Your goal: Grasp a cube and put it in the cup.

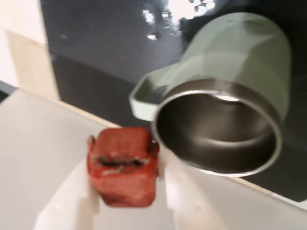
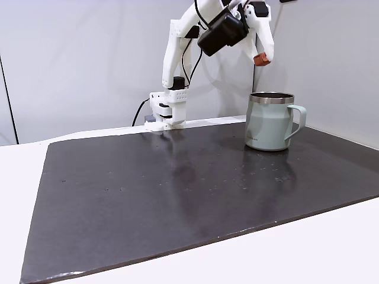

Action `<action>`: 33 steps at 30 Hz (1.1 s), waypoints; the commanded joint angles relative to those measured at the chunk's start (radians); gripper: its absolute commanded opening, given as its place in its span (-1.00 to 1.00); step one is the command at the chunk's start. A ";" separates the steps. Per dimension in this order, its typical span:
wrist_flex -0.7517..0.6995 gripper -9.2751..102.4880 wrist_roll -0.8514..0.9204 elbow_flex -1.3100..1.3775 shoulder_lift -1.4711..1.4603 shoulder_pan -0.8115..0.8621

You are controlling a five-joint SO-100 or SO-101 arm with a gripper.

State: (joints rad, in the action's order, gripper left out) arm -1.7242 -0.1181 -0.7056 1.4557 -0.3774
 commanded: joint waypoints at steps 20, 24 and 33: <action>-0.074 -0.83 0.132 -0.130 -0.037 -0.156; -0.074 -0.83 0.127 -0.135 -0.038 -0.163; -0.074 -0.40 0.089 -0.117 -0.040 -0.166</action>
State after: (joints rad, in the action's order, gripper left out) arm -1.7917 -0.0092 -0.8468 1.4067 -0.5476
